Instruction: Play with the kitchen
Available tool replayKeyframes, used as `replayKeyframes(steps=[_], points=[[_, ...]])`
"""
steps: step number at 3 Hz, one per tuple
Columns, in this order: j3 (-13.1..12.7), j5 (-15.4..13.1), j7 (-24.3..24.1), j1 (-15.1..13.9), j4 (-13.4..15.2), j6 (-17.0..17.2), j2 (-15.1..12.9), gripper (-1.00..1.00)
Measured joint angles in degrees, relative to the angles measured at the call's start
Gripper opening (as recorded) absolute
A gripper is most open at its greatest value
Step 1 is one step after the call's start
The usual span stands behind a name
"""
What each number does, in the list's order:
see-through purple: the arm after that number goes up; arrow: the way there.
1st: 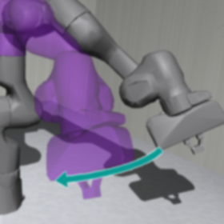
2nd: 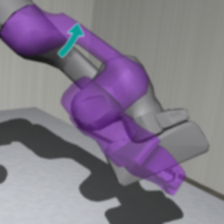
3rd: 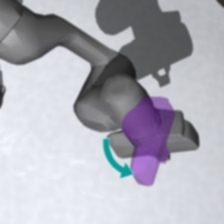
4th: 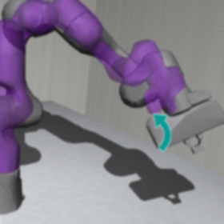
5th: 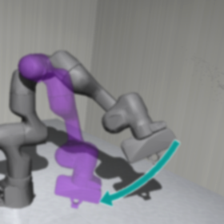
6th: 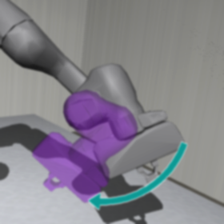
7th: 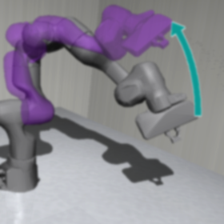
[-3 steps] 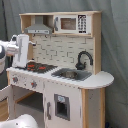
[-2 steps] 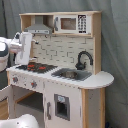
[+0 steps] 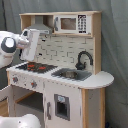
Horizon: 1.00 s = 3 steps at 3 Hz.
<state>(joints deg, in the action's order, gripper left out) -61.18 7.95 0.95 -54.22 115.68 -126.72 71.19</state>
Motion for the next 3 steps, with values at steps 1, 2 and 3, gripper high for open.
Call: replayKeyframes(steps=[1,2,3], points=[[-0.5,4.6,-2.4,-3.6,-1.7,-1.3,-2.0,1.0],[-1.9,9.1,-5.4,-6.5,-3.1,-2.2,-3.9,1.0],[-4.1,13.3,-8.6,-9.1,-4.6,-3.0,-5.9,1.0]])
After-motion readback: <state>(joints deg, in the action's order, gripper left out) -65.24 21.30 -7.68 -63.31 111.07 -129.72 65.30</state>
